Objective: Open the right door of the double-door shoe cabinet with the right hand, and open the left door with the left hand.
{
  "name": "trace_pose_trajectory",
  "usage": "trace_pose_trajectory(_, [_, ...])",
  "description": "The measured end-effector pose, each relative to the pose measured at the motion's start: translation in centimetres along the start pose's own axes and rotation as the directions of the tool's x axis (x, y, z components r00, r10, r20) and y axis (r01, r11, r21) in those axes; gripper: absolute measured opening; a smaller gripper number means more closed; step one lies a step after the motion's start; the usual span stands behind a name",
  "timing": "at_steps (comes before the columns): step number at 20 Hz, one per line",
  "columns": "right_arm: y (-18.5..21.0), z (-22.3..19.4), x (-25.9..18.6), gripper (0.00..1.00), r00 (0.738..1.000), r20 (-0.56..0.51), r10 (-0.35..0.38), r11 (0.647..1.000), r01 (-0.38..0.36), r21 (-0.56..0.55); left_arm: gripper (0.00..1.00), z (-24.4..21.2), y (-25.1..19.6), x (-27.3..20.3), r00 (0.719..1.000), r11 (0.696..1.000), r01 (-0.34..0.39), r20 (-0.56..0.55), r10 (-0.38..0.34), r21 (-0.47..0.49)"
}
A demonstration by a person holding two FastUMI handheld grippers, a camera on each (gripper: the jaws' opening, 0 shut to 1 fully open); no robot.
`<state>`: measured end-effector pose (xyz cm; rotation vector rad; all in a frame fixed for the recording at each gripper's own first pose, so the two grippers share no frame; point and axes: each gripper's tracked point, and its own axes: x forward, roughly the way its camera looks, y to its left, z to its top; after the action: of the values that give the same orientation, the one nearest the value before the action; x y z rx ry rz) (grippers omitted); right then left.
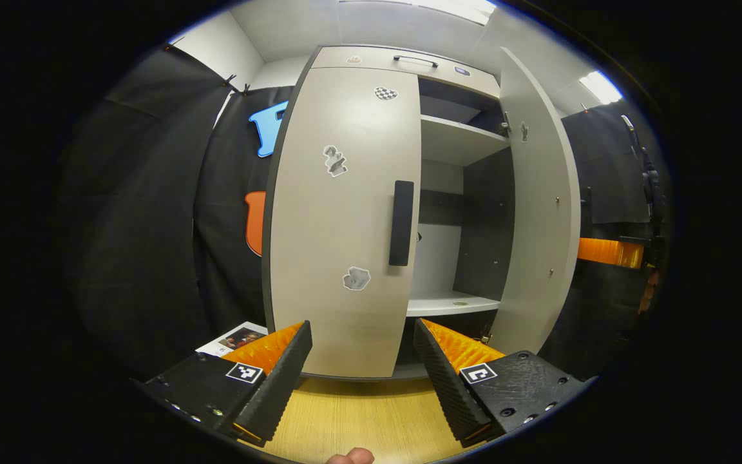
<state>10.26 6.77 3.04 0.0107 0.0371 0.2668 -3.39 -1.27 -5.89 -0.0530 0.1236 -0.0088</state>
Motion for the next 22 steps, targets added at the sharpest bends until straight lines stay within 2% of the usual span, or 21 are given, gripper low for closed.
trace_pose_trajectory(8, [-3.2, 0.0, -0.5, 0.07, 0.995, 0.011, -0.1, 0.995, 0.1, -0.014, 0.95, 0.3, -1.5, 0.4, 0.999, 0.999, 0.043, 0.025, -0.043, 0.003])
trace_pose_trajectory(10, [-4.9, 0.1, -0.4, 0.04, 0.988, 0.013, -0.154, 0.988, 0.154, -0.015, 0.95, 0.2, -1.8, 0.4, 0.999, 0.999, 0.047, 0.023, -0.047, 0.003])
trace_pose_trajectory(12, [-7.7, 0.4, -0.6, 0.04, 0.97, 0.034, -0.242, 0.97, 0.243, -0.029, 0.95, 0.1, -2.0, 0.5, 0.998, 0.999, 0.053, 0.024, -0.053, 0.003])
trace_pose_trajectory(14, [-7.9, 0.3, -0.6, 0.04, 0.982, 0.025, -0.189, 0.98, 0.187, 0.062, 0.95, -0.2, -2.0, 0.5, 0.998, 0.999, 0.054, 0.016, -0.054, 0.005])
trace_pose_trajectory(15, [-7.9, 0.2, -0.6, 0.04, 0.984, 0.019, -0.176, 0.983, 0.175, 0.06, 0.95, -0.3, -2.0, 0.6, 0.999, 0.999, 0.051, 0.011, -0.051, 0.007])
trace_pose_trajectory(19, [-8.4, 0.1, -1.3, 0.04, 0.976, 0.015, -0.219, 0.976, 0.219, -0.004, 0.95, -0.2, -1.8, 0.4, 0.999, 0.999, 0.041, 0.013, -0.041, 0.007])
trace_pose_trajectory(22, [-7.7, 0.8, -5.2, 0.03, 0.963, 0.061, -0.264, 0.961, 0.268, -0.074, 0.95, -0.2, -1.1, 0.2, 0.999, 0.999, 0.039, 0.021, -0.039, 0.003])
